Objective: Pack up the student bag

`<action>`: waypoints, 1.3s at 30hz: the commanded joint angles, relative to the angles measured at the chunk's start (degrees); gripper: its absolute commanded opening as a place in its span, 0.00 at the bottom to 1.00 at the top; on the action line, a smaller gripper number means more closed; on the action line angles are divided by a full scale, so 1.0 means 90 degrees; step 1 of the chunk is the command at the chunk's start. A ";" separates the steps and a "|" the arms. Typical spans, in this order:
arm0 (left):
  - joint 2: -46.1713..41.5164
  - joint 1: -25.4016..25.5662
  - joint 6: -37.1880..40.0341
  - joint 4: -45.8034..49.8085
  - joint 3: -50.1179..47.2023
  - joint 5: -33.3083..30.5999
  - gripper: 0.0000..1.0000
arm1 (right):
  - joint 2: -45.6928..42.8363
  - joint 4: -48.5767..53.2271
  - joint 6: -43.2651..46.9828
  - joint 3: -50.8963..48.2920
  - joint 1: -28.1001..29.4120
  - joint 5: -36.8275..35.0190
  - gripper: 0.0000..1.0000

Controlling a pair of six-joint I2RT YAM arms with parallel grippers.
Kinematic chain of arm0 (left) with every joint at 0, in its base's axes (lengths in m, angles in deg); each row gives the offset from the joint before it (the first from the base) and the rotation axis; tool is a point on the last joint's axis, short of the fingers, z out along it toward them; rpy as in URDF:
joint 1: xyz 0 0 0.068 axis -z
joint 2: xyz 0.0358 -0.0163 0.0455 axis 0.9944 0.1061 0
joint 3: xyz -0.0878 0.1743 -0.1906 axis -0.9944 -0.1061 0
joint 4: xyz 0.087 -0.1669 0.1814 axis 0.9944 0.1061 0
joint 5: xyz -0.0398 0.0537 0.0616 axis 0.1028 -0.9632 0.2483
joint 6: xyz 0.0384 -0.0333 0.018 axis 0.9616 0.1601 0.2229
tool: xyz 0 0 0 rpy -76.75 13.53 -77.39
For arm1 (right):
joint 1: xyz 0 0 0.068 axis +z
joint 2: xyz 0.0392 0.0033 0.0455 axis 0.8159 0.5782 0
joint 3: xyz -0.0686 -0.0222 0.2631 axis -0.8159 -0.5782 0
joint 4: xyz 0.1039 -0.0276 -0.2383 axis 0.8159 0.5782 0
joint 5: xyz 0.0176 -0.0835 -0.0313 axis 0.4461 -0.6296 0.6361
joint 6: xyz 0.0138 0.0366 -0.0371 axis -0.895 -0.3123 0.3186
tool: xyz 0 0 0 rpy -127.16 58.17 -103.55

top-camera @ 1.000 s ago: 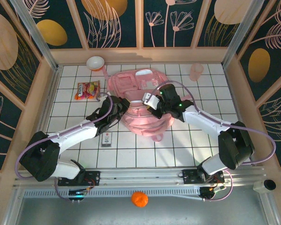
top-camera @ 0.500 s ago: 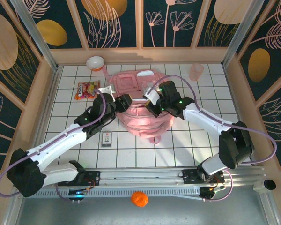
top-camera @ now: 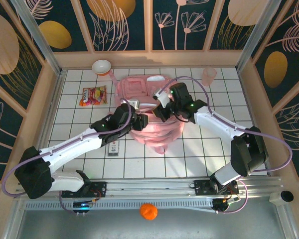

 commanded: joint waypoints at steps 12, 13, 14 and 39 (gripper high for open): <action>0.0543 0.0006 0.0126 0.0767 0.0510 -0.1132 0.24 | -0.0018 -0.0038 -0.0211 0.0550 -0.0165 0.0593 0.00; 0.0493 0.0009 0.0099 0.0754 0.0462 -0.1154 0.21 | -0.0035 -0.0005 -0.0195 0.0559 -0.0195 0.0602 0.00; 0.0449 0.0005 0.0073 0.0716 0.0461 -0.1139 0.19 | -0.0057 0.0005 -0.0185 0.0561 -0.0215 0.0614 0.00; 0.0009 -0.1233 0.0906 -0.0012 -0.0204 -0.1301 0.00 | -0.0695 0.1822 0.2137 0.1022 -0.0711 0.1751 0.00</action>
